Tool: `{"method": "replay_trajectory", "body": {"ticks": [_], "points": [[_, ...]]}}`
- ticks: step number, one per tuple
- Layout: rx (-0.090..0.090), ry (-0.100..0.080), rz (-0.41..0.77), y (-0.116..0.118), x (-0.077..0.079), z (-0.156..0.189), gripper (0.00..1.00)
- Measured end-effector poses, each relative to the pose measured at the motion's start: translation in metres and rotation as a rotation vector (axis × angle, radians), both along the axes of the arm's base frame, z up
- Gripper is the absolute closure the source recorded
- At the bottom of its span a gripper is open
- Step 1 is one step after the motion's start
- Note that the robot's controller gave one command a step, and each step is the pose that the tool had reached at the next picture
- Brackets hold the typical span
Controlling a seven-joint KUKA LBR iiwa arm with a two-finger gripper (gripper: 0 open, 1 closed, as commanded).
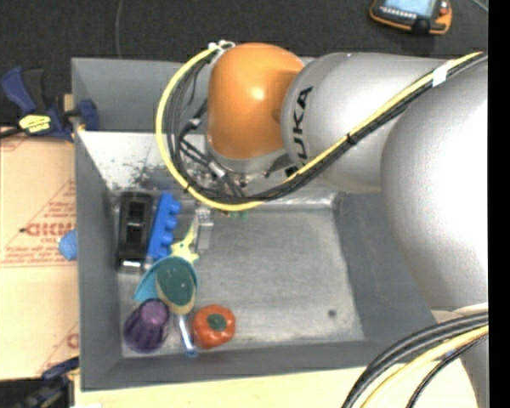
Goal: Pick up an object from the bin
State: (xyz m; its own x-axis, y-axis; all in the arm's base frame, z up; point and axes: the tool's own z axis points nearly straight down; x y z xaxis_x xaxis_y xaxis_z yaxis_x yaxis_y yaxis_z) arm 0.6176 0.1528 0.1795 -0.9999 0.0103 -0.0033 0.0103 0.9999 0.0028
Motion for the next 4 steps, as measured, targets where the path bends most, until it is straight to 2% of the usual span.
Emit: {"method": "replay_trajectory", "body": {"ticks": [1,2,3,4], "points": [[0.000,0.000,0.000,0.000,0.000,0.000,0.00],[0.000,0.002,-0.150,0.017,-0.064,-0.056,0.00],[0.001,-0.005,0.008,0.027,-0.038,-0.060,0.00],[0.004,-0.009,-0.117,0.048,-0.051,0.036,0.00]]}}
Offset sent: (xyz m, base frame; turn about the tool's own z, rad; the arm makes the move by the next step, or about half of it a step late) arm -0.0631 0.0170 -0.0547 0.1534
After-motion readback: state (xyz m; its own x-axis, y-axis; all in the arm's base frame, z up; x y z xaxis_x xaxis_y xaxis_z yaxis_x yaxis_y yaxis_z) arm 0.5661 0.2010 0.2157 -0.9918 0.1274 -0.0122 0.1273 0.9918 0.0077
